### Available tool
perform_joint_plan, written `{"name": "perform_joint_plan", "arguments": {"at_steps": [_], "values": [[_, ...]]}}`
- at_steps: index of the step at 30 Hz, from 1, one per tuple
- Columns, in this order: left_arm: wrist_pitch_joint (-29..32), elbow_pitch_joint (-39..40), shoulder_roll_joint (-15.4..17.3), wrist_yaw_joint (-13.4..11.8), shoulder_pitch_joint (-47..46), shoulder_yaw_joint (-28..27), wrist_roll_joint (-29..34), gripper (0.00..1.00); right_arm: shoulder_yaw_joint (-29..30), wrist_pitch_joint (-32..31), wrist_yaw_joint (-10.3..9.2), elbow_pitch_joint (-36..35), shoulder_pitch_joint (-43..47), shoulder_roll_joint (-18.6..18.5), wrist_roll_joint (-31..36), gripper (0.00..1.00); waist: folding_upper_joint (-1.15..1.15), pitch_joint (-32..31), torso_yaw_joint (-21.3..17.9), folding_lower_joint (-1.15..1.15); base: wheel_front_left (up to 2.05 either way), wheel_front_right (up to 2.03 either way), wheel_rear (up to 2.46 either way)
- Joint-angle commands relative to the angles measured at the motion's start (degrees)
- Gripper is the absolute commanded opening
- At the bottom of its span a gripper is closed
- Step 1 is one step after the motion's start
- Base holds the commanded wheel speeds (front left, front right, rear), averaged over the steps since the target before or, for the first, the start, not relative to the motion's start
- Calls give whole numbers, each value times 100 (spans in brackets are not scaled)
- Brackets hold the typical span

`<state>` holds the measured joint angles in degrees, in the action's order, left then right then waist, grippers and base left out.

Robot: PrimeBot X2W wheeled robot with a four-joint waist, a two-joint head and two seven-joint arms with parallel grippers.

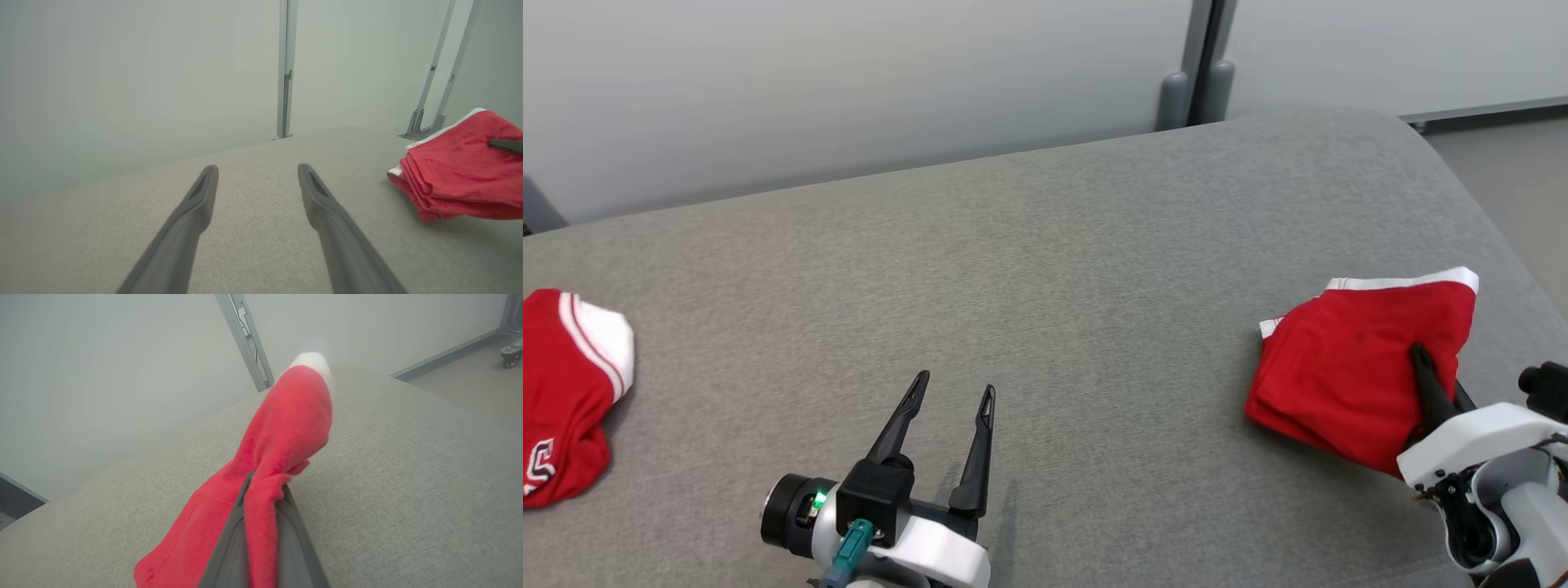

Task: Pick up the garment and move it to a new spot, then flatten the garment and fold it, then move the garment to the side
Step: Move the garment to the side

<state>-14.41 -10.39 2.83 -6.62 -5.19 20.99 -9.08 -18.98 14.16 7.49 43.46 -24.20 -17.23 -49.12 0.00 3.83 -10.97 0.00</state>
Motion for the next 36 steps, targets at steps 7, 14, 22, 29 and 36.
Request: {"name": "perform_joint_plan", "arguments": {"at_steps": [7,14,22,29,36], "values": [[-59,33,5,36,-295,-121,61,100,446,84,0,-291,404,208,385,0,0,42,-431,0,0,0,0],[-59,6,5,46,-296,-69,74,100,677,84,0,-440,621,381,596,0,0,68,-782,0,0,0,0],[-59,-28,5,67,-358,0,88,100,799,84,0,-548,703,452,669,0,0,102,-1078,0,0,0,0],[-59,-39,5,85,-416,82,141,100,978,84,0,-648,683,518,561,0,0,188,-1106,0,0,0,0],[-59,97,5,116,-600,134,231,100,1439,84,0,-1041,371,501,514,0,0,450,-970,0,0,0,0]]}}
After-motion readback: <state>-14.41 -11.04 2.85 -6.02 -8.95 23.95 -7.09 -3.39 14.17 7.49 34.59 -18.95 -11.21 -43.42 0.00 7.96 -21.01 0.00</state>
